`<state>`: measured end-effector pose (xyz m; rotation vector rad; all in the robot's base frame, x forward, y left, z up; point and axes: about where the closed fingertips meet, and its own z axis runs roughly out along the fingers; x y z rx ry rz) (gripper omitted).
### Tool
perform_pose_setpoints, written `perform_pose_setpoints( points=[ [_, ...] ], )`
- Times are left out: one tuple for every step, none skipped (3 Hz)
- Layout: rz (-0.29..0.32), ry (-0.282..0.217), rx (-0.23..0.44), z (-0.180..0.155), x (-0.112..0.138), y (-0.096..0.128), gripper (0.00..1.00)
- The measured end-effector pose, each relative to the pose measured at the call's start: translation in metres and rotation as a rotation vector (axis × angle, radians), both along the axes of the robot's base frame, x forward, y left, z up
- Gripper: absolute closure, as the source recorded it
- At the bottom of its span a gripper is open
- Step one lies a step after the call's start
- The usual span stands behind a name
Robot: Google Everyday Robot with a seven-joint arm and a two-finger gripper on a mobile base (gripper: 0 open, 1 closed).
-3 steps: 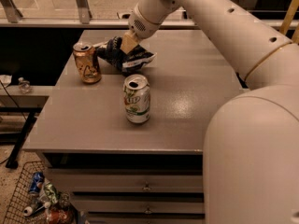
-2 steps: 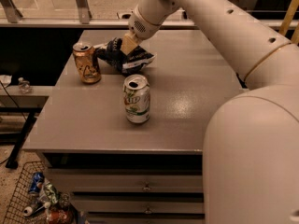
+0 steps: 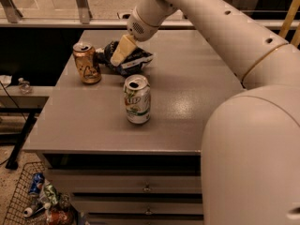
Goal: Move blue chip bag near orange can
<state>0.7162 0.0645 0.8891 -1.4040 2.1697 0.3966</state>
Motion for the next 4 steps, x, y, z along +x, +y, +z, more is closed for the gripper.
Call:
perform_pose_setpoints(
  points=[
    [0.000,0.000,0.000,0.000,0.000,0.000,0.00],
    [0.006,-0.054,-0.020,0.012,-0.005,-0.018,0.00],
    [-0.006,-0.106,-0.075,0.027,-0.010,-0.062,0.00],
    [-0.005,-0.112,-0.080,0.029,-0.011,-0.066,0.00]
  ],
)
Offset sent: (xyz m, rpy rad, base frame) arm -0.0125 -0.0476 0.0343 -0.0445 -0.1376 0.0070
